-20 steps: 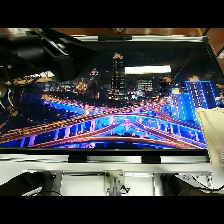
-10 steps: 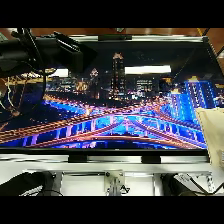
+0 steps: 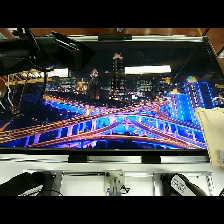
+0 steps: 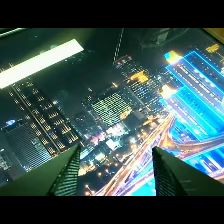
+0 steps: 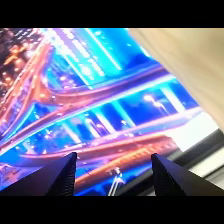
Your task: Fold the shirts.
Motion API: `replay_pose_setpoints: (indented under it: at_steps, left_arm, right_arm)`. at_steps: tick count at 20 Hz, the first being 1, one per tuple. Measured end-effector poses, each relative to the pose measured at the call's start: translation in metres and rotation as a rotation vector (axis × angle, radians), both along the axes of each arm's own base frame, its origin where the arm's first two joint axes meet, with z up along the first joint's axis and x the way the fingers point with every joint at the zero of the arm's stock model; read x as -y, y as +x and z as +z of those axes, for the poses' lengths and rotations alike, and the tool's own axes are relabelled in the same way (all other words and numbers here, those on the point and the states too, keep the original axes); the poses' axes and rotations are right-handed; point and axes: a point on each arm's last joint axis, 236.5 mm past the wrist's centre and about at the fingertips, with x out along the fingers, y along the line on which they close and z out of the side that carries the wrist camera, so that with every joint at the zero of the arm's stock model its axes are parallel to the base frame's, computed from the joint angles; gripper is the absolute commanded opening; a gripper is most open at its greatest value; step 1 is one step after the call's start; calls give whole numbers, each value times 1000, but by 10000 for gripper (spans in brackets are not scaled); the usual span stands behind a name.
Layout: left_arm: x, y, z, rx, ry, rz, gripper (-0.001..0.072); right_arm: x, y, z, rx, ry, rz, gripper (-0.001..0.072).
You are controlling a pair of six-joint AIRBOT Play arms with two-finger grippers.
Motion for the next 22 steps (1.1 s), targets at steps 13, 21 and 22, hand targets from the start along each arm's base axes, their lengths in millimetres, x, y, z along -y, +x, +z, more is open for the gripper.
replay_pose_setpoints:
  at_steps: [13,21,22]
  left_arm:
    - [-77,34,-226,-749,327,167,535]
    - [-80,22,-264,-886,398,152,536]
    - [-81,21,-264,-889,401,151,536]
  right_arm:
    - [-239,74,-89,-114,22,701,609]
    - [-250,62,-98,-173,26,738,610]
    - [-250,62,-99,-175,27,740,609]
